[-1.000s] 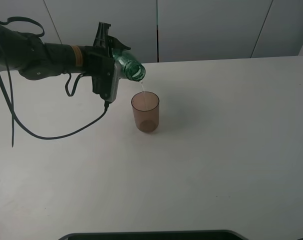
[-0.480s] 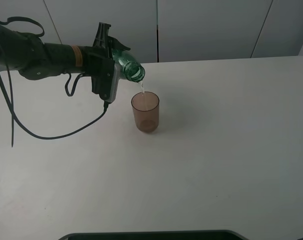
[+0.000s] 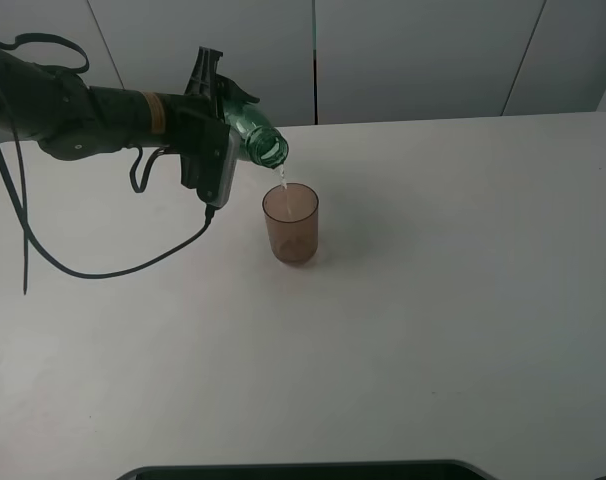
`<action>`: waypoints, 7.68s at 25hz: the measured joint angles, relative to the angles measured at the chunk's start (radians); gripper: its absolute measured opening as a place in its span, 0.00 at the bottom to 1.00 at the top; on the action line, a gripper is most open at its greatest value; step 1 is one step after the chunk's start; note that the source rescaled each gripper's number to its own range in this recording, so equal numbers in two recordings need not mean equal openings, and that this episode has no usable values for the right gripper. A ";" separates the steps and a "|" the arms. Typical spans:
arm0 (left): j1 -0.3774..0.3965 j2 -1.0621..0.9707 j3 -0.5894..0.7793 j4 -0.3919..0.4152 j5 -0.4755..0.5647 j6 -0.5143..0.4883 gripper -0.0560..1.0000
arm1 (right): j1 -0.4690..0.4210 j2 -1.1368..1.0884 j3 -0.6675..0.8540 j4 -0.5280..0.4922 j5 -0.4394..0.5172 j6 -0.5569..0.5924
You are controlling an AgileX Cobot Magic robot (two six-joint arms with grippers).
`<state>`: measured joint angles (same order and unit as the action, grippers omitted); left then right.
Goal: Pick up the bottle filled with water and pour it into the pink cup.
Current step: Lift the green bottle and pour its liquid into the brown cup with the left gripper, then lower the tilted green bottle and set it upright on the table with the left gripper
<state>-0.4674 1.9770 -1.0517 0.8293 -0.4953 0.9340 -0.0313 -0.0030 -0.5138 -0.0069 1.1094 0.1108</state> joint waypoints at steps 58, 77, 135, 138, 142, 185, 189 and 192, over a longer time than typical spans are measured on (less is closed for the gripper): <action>0.000 0.000 0.000 -0.018 0.018 0.089 0.06 | 0.000 0.000 0.000 0.000 0.000 0.000; 0.000 0.000 0.000 -0.054 0.018 0.141 0.06 | 0.000 0.000 0.000 0.000 0.000 0.000; 0.010 0.000 0.215 -0.856 -0.527 -0.847 0.06 | 0.000 0.000 0.000 0.000 0.000 0.000; 0.037 0.000 0.240 -0.924 -0.540 -0.845 0.06 | 0.000 0.000 0.000 0.000 0.000 0.000; 0.087 0.000 0.244 -0.942 -0.551 -0.843 0.06 | 0.000 0.000 0.000 0.000 0.000 0.000; 0.168 0.299 0.051 -0.674 -0.640 -1.003 0.95 | 0.000 0.000 0.000 0.000 0.000 0.000; 0.168 0.258 0.051 -0.669 -0.617 -1.003 0.96 | 0.000 0.000 0.000 0.000 0.000 0.000; 0.168 0.206 0.051 -0.666 -0.594 -1.003 0.98 | 0.000 0.000 0.000 0.000 0.000 0.000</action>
<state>-0.2996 2.1834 -1.0002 0.1630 -1.0892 -0.0690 -0.0313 -0.0030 -0.5138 -0.0069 1.1094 0.1108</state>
